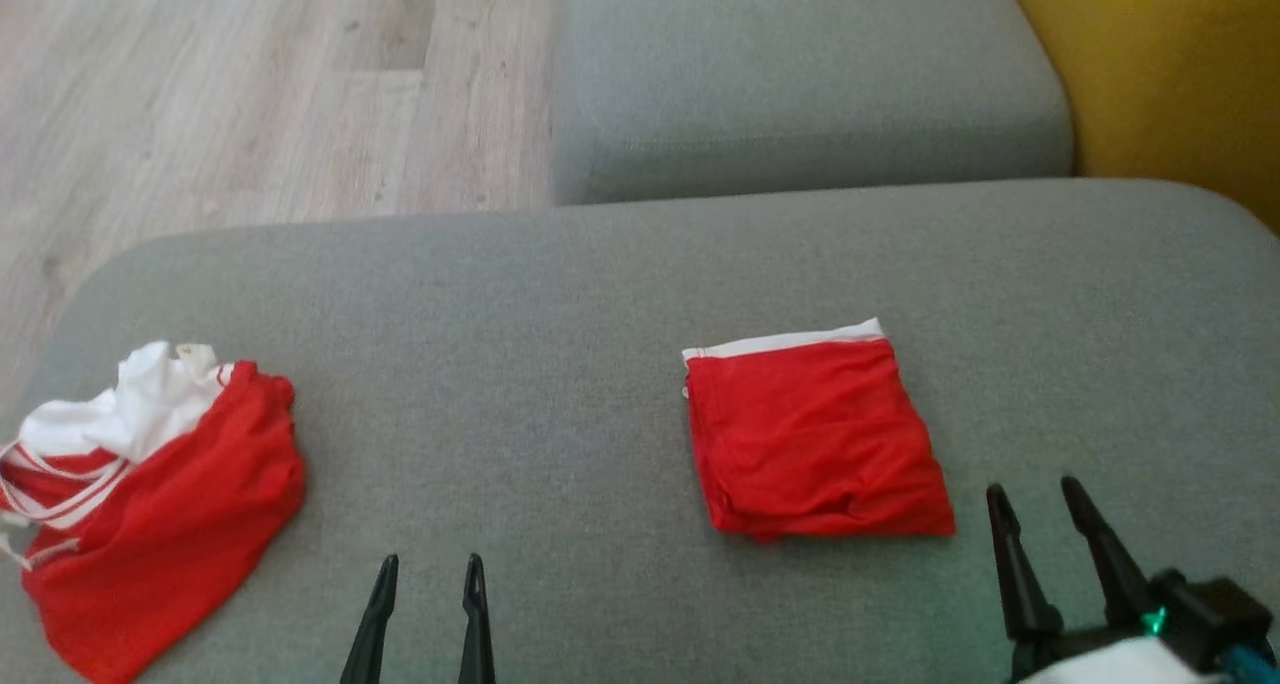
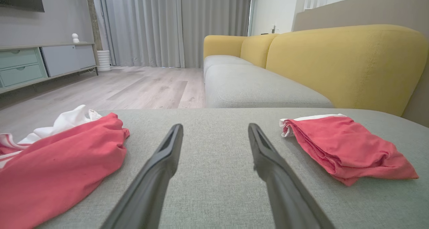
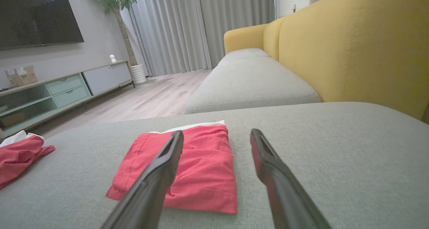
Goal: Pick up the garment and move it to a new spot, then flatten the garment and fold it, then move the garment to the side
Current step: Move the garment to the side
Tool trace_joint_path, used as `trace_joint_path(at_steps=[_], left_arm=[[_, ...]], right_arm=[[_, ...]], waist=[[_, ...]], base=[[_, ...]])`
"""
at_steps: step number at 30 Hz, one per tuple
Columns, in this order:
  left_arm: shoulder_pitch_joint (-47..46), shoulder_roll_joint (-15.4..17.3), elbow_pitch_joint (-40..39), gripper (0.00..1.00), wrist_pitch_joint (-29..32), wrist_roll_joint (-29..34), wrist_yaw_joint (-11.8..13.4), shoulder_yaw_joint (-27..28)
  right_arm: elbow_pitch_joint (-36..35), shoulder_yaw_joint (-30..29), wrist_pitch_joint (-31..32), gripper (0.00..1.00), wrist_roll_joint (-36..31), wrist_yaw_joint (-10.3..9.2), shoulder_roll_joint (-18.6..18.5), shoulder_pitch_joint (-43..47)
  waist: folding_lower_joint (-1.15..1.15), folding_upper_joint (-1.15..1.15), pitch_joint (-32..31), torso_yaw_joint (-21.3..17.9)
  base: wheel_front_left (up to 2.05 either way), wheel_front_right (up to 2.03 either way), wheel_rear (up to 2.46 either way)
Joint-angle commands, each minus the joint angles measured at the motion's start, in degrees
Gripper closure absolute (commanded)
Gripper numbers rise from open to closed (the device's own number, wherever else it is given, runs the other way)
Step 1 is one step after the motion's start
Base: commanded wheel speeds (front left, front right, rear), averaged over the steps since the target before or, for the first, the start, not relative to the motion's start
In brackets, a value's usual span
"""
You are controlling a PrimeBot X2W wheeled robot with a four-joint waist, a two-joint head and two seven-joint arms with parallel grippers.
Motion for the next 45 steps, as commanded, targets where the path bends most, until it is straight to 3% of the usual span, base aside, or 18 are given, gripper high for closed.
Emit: trace_joint_path(at_steps=[1,5,9,15,22,23,24,25,26,32,45], left_arm=[[-3.38,-0.4,-1.77,0.0,-0.3,-0.38,0.0,1.05],[-4.27,-0.4,-2.3,0.0,-0.3,-1.54,-0.25,0.13],[-5.89,-0.4,-2.77,0.0,-0.3,-3.53,-1.01,-1.27],[-8.52,-0.4,-3.04,0.0,-0.3,-2.15,-1.04,-2.98],[-10.44,-0.4,-3.07,0.0,-0.3,-2.03,-0.64,-5.41],[-10.69,-0.4,-3.0,0.0,-0.3,-2.08,-0.66,-5.67],[-10.95,-0.4,-3.01,0.0,-0.3,-2.07,-0.61,-5.86],[-11.17,-0.4,-3.08,0.0,-0.3,-1.99,-0.51,-6.03],[-11.41,-0.4,-3.16,0.0,-0.3,-1.87,-0.32,-6.14],[-12.5,-0.4,-4.29,0.0,-0.3,-1.01,1.32,-6.02],[-19.85,-0.4,-6.02,0.0,-0.3,2.82,1.3,-6.59]], right_arm=[[-0.97,1.26,-0.62,0.0,0.94,0.37,-1.64,-4.73],[1.75,1.11,-0.62,0.0,1.68,0.37,-2.65,-7.5],[9.59,-0.15,-0.29,0.0,4.27,0.37,-3.76,-12.62],[19.57,-0.86,5.64,0.0,8.91,0.37,-4.86,-20.53],[27.86,6.22,11.14,0.0,16.81,0.37,-6.31,-26.7],[28.86,7.71,12.19,0.07,18.04,0.37,-6.41,-27.15],[29.62,9.28,13.1,0.46,19.27,0.37,-6.52,-27.55],[30.17,10.56,13.72,0.78,20.71,0.37,-6.6,-27.94],[30.48,11.72,14.17,1.0,22.35,0.37,-6.64,-28.31],[31.32,15.75,10.15,1.0,25.49,0.37,-11.27,-31.5],[32.14,15.74,8.19,1.0,23.4,0.37,-31.36,-42.42]], waist=[[0.0,0.0,1.41,0.24],[0.0,0.0,3.16,0.85],[0.0,0.0,5.23,2.46],[0.0,0.0,8.14,4.45],[0.0,0.0,10.71,6.14],[0.0,0.0,11.04,6.28],[0.0,0.0,11.33,6.35],[0.0,0.0,11.69,6.39],[0.0,0.0,12.04,6.31],[0.0,0.0,14.47,3.53],[0.0,0.0,26.83,-7.98]], base=[[0.0,0.0,0.0],[0.0,0.0,0.0],[0.0,0.0,0.0],[0.0,0.0,0.0],[0.0,0.0,0.0],[0.0,0.0,0.0],[0.0,0.0,0.0],[0.0,0.0,0.0],[0.0,0.0,0.0],[0.0,0.0,0.0],[0.0,0.0,0.0]])
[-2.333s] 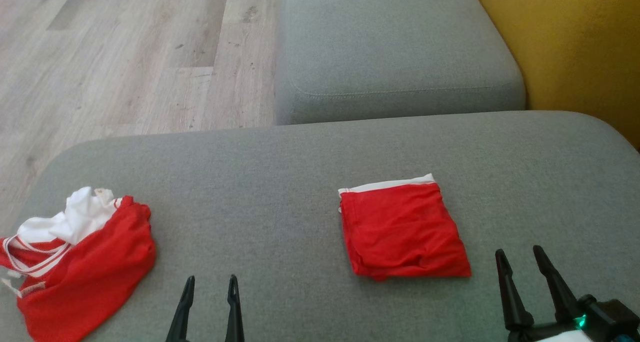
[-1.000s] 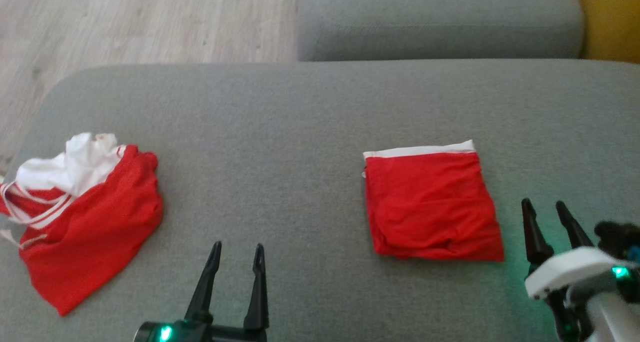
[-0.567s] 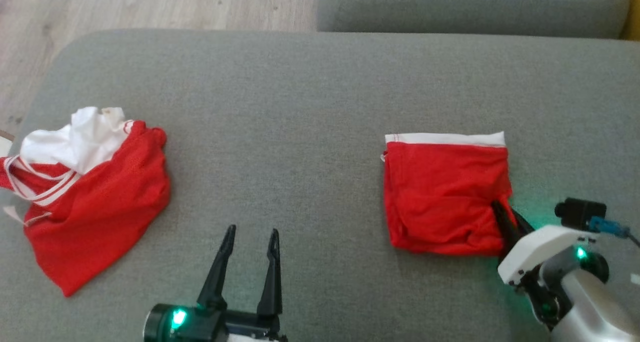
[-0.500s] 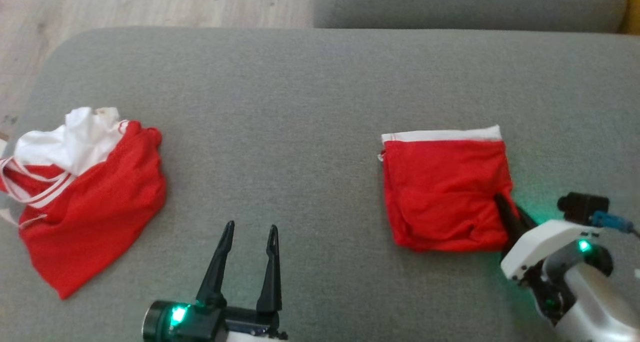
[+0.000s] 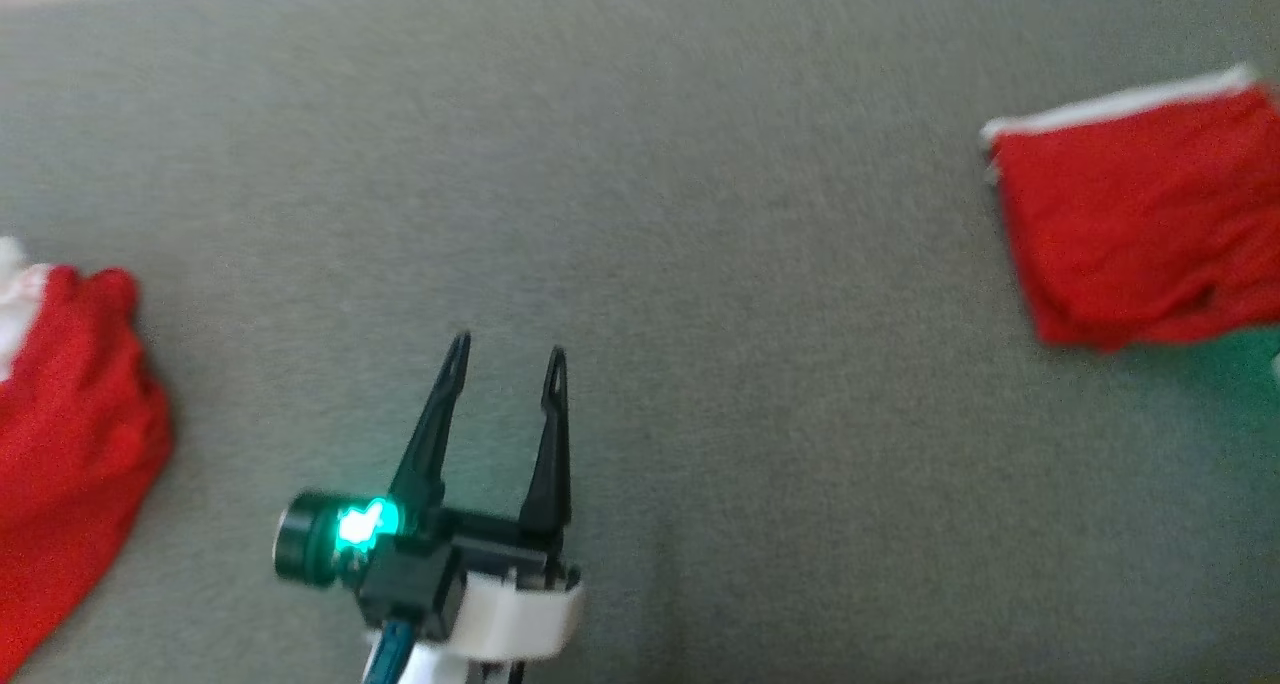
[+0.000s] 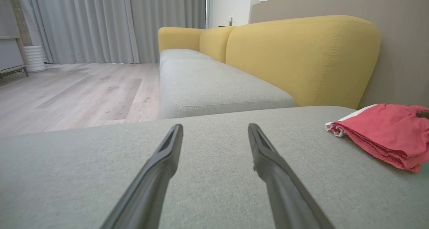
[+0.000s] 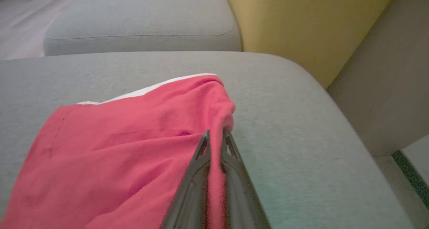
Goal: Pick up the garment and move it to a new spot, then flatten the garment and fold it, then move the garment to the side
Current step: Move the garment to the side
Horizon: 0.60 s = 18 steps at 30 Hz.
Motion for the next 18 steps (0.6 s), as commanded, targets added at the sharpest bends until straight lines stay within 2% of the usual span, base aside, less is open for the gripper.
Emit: trace_joint_path(at_steps=[1,9,10,11,12,18], left_arm=[[-3.07,-0.36,-1.71,0.0,-0.29,1.09,-0.23,1.02],[-7.64,-0.36,-1.17,0.0,-0.29,2.35,-0.24,0.67],[-7.91,-0.36,-1.03,0.0,-0.29,2.4,-0.26,0.64],[-8.12,-0.36,-0.89,0.0,-0.29,2.42,-0.27,0.6],[-8.27,-0.36,-0.73,0.0,-0.29,2.42,-0.29,0.58],[-7.88,-0.36,-0.19,0.0,-0.29,1.72,0.35,0.63]], right_arm=[[-0.71,-0.14,-0.17,1.0,-0.32,0.37,-3.84,-2.15],[2.17,-1.58,-1.85,1.0,-0.76,0.37,-9.63,-7.4],[2.86,-1.54,-2.38,0.87,-1.21,0.37,-10.07,-7.94],[3.57,-1.45,-2.96,0.41,-1.71,0.37,-10.27,-8.45],[4.28,-1.43,-3.73,0.0,-2.24,0.37,-10.23,-9.03],[7.68,-2.84,-8.38,0.0,-9.33,0.37,-7.69,-12.01]], waist=[[-0.01,0.0,5.73,-4.37],[-0.01,0.0,9.94,-5.69],[-0.01,0.0,10.09,-5.69],[-0.01,0.0,10.17,-5.64],[-0.01,0.0,10.13,-5.58],[-0.01,0.0,7.23,-4.72]], base=[[0.0,0.0,0.0],[0.0,0.0,0.0],[0.0,0.0,0.0],[0.0,0.0,0.0],[0.0,0.0,0.0],[0.0,0.0,0.0]])
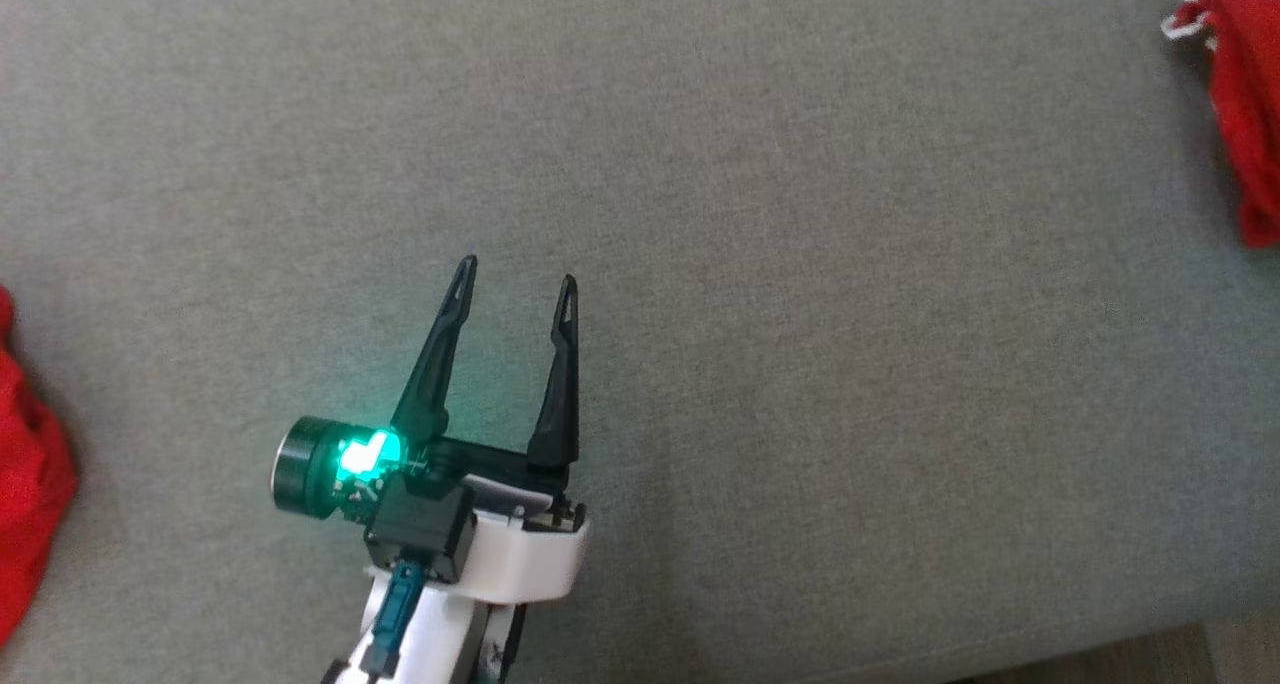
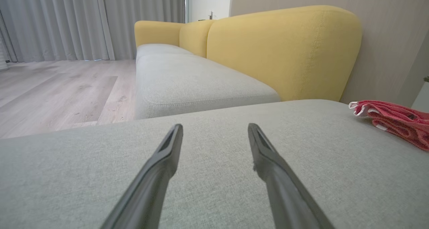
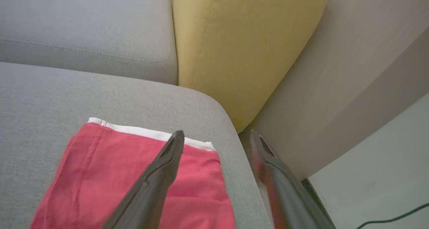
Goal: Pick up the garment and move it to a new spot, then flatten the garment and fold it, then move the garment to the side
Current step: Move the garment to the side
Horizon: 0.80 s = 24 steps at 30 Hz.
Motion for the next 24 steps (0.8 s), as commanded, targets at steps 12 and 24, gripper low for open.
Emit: trace_joint_path(at_steps=[12,24], left_arm=[[6.89,-0.33,0.68,0.0,-0.29,-3.74,2.2,3.53],[15.58,-0.33,0.42,0.0,-0.29,-6.29,2.65,8.39]], right_arm=[[-18.04,-4.24,-1.17,0.0,-7.83,0.37,16.74,18.59],[-35.98,-9.8,-1.18,0.0,-14.93,0.37,33.47,40.24]], waist=[[0.0,0.0,-16.98,3.57],[0.0,0.0,-28.22,7.88]], base=[[0.0,0.0,0.0],[0.0,0.0,0.0]])
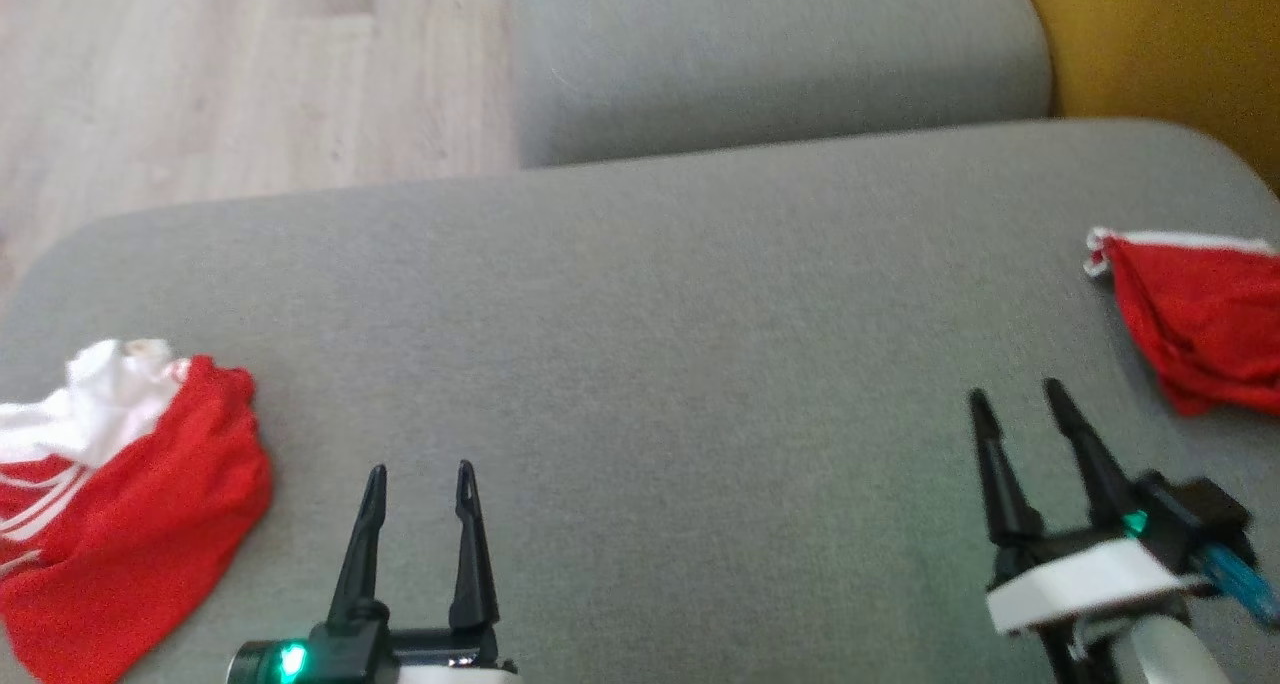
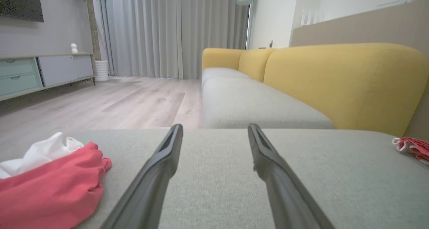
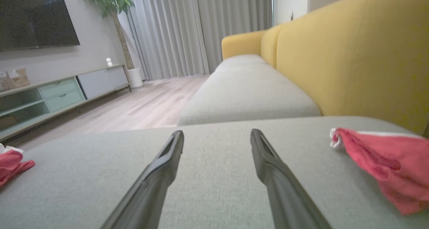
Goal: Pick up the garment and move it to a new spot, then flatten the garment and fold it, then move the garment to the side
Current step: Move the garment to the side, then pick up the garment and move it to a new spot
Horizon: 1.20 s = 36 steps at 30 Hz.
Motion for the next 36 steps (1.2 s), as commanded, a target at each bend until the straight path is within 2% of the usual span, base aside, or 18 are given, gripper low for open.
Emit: trace_joint_path(at_steps=[1,4,11,23,36], left_arm=[[-1.47,-0.31,-2.36,0.0,-0.29,0.74,-0.41,2.24],[0.13,-0.31,-3.81,0.0,-0.29,1.1,-0.66,3.48],[5.13,-0.31,-4.94,0.0,-0.29,1.78,-1.93,5.5],[5.82,-0.31,-3.93,0.0,-0.29,2.96,-4.0,6.45],[5.64,-0.31,-3.19,0.0,-0.29,3.85,-4.81,6.72]], right_arm=[[-3.88,-0.87,-0.63,0.0,-1.24,0.37,0.26,0.74],[-9.0,-3.61,-0.63,0.0,-3.18,0.37,1.96,5.33],[-11.47,-6.87,-0.63,0.0,-4.77,0.37,3.88,13.01],[-11.74,-7.21,-0.63,0.0,-5.78,0.37,5.0,13.92],[-11.73,-7.25,-0.63,0.0,-5.68,0.37,4.87,14.67]], waist=[[0.02,0.0,-2.38,2.12],[0.02,0.0,-3.64,2.56],[0.02,0.0,-5.37,2.73],[0.02,0.0,-6.33,2.98],[0.02,0.0,-6.5,4.51]], base=[[0.0,0.0,0.0],[0.0,0.0,0.0],[0.0,0.0,0.0],[0.0,0.0,0.0],[0.0,0.0,0.0]])
